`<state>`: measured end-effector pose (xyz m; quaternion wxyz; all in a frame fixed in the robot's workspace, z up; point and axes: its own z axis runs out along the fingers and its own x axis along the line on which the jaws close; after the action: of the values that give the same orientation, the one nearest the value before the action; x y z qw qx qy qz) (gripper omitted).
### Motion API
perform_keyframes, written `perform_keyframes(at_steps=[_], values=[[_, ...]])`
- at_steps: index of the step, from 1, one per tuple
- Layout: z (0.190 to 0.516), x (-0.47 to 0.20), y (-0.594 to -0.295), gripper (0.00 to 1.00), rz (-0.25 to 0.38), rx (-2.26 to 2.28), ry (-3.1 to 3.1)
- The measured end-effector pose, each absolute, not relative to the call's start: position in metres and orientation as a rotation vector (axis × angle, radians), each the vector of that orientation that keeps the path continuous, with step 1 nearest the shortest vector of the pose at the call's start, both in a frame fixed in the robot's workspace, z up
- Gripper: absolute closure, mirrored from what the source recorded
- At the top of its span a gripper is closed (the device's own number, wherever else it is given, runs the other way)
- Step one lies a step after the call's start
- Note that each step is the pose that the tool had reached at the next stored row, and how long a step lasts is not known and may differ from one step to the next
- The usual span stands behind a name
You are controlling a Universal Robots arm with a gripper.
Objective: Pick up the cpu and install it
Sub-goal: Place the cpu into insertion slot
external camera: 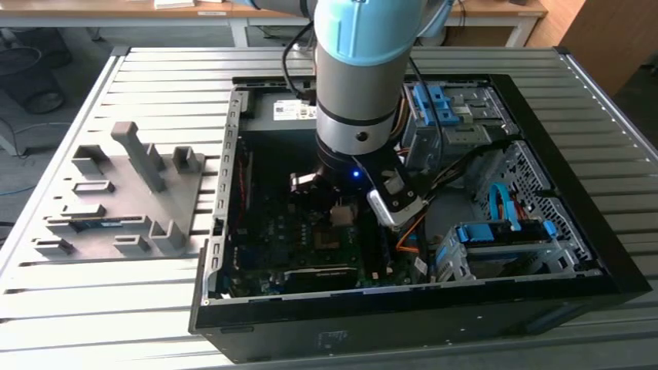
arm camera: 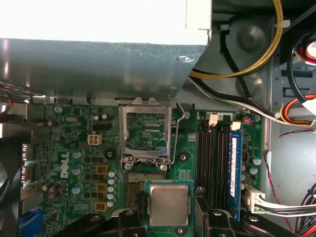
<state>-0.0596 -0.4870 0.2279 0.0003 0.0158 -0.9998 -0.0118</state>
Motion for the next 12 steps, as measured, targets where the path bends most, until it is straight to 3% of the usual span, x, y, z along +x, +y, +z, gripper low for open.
perform_keyframes(at_steps=[12], values=[[0.2233, -0.0596, -0.487, 0.53, -0.037, 0.05, -3.14]])
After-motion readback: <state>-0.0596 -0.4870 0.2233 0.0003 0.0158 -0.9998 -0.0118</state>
